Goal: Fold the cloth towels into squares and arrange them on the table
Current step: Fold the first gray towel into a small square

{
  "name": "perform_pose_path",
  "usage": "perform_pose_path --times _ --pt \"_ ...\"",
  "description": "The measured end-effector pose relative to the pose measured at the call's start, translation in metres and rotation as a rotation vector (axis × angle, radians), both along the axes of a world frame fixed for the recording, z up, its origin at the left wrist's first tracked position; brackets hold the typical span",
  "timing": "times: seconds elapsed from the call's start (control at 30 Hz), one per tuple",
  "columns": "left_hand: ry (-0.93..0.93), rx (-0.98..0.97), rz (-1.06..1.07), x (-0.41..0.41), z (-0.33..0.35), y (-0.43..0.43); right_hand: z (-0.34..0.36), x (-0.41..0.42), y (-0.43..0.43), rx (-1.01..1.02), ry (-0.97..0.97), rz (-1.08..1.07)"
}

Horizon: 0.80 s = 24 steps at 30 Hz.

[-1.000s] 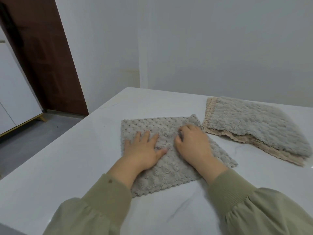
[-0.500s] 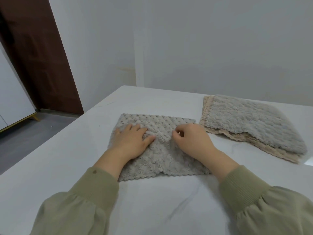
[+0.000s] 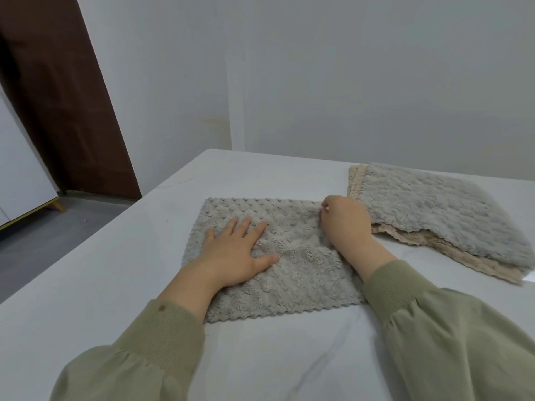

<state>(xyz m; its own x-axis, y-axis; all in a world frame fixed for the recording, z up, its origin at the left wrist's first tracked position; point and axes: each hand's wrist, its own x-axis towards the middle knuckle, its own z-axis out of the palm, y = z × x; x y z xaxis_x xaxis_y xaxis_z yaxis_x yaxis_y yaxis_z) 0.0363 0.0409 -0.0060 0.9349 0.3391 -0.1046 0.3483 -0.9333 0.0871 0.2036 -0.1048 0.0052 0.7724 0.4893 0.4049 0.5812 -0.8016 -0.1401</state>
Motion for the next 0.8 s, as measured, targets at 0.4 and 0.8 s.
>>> perform_pose_path --times 0.4,0.8 --pt "0.044 -0.019 0.086 0.001 -0.001 0.005 -0.008 -0.023 -0.005 -0.334 0.275 0.174" --pt "0.069 -0.103 0.085 -0.015 0.005 0.042 -0.014 -0.046 -0.031 -0.323 0.32 0.296"
